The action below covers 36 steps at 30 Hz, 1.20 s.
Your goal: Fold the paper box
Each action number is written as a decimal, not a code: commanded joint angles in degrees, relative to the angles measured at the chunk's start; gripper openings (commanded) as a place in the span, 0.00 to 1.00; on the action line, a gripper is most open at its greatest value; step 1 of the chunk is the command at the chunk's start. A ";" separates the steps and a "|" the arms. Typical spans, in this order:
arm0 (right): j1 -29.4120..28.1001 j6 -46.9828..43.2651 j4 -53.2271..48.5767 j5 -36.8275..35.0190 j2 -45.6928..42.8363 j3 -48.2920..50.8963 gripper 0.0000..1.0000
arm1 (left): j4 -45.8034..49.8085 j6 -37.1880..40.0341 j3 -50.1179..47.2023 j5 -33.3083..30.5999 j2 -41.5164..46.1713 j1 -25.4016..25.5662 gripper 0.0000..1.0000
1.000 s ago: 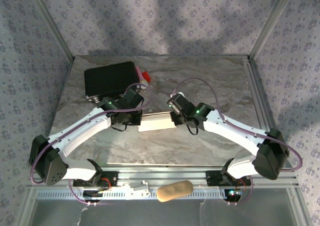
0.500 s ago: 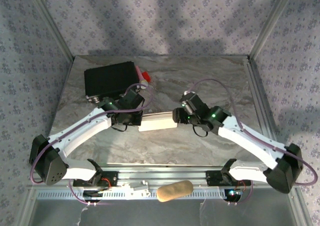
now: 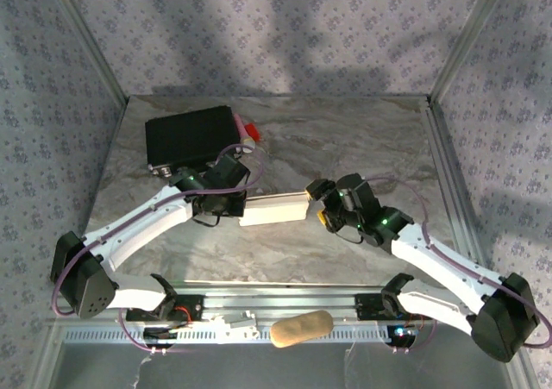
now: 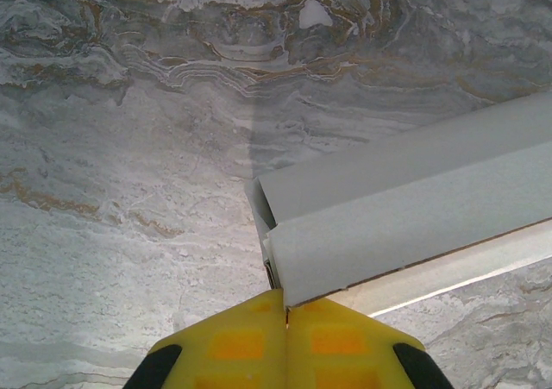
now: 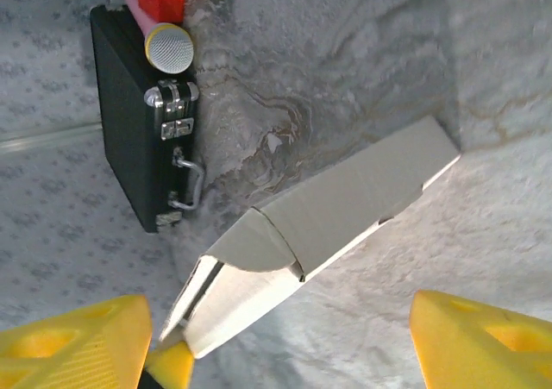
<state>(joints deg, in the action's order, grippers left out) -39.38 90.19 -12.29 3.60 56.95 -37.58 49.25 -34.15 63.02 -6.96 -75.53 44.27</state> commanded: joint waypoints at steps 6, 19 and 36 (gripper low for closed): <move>1.78 12.64 12.93 5.86 4.68 2.67 0.80 | 1.64 -0.30 -0.47 0.09 -1.47 0.58 0.00; 5.23 11.43 16.18 7.28 6.36 5.43 0.50 | 1.64 -0.13 0.07 0.11 -1.86 0.56 0.00; 5.79 11.06 15.32 6.82 8.97 5.24 0.40 | -0.84 -3.36 -0.04 3.46 5.32 0.42 0.48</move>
<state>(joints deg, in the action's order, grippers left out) -33.50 101.97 5.58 10.48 64.86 -32.53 50.00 -35.46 62.78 -6.31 -74.81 44.64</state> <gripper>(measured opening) 0.404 0.464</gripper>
